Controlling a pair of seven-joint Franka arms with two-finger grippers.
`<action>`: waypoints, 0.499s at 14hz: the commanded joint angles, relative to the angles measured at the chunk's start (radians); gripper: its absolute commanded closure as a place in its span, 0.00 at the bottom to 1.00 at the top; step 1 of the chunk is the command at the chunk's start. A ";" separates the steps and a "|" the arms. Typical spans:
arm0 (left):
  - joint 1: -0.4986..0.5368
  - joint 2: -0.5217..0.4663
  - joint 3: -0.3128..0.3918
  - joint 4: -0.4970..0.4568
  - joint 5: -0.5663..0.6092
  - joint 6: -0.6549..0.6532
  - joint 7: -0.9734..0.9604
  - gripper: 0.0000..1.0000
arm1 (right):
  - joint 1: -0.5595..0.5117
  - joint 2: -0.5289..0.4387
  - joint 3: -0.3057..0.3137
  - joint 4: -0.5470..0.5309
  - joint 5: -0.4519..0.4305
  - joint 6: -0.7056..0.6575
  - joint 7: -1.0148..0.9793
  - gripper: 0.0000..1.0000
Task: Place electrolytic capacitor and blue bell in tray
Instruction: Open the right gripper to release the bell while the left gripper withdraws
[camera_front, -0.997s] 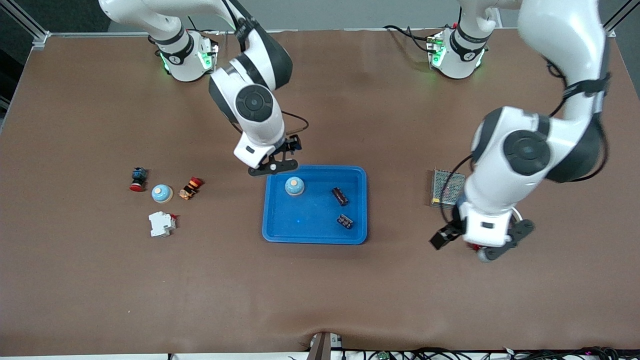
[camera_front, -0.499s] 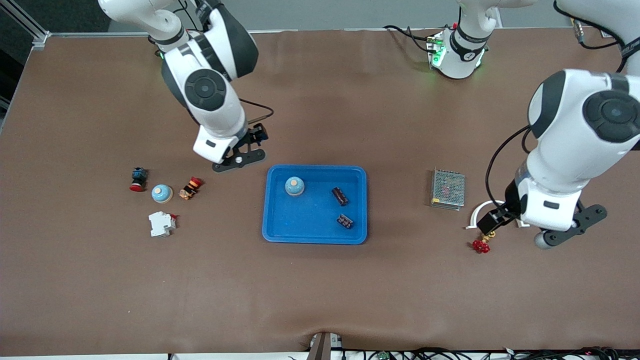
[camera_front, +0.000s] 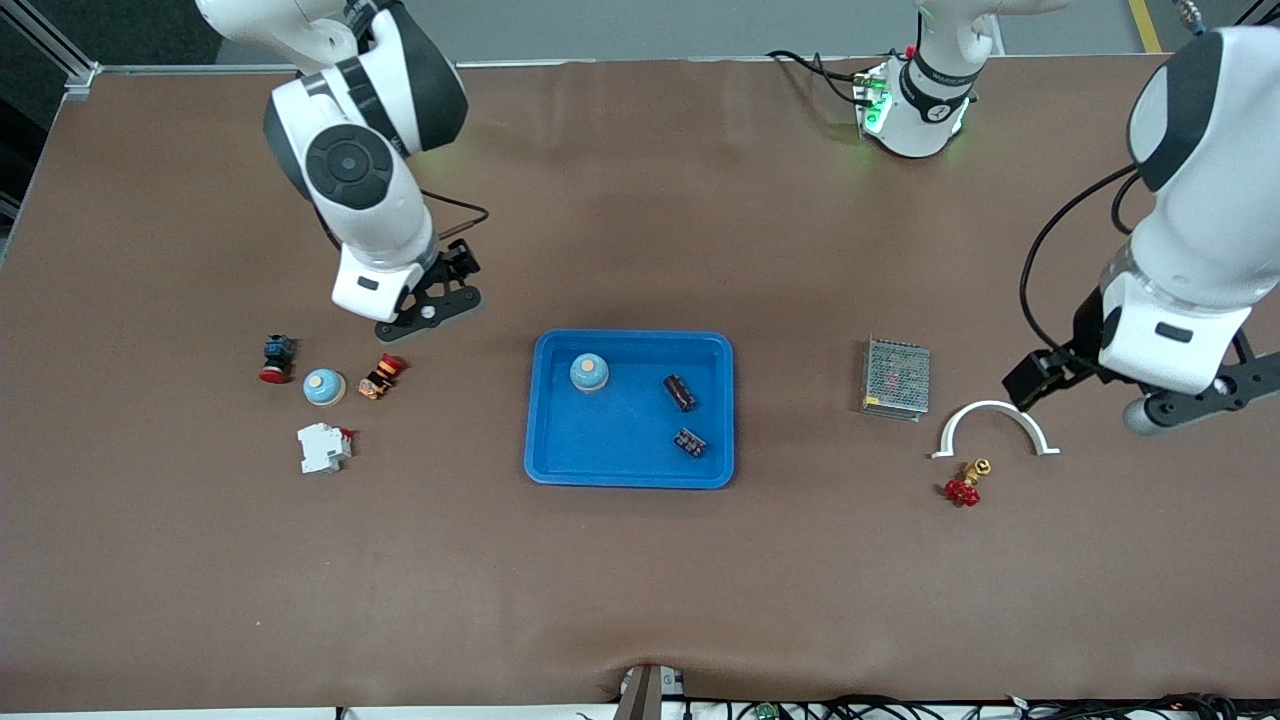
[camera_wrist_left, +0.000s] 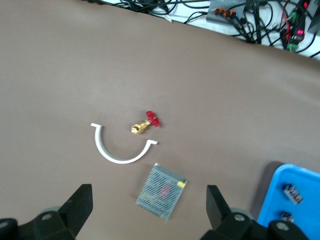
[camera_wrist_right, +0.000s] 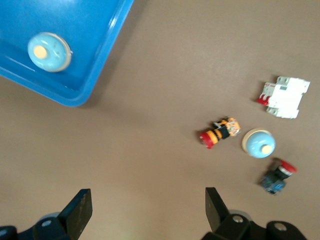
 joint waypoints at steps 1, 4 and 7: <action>0.011 -0.117 0.033 -0.115 -0.056 -0.009 0.111 0.00 | -0.102 -0.045 0.014 -0.078 -0.010 0.066 -0.167 0.00; 0.006 -0.192 0.097 -0.172 -0.091 -0.031 0.230 0.00 | -0.178 -0.044 0.014 -0.171 -0.010 0.200 -0.328 0.00; 0.006 -0.278 0.108 -0.259 -0.092 -0.037 0.304 0.00 | -0.250 -0.034 0.014 -0.251 -0.010 0.332 -0.469 0.00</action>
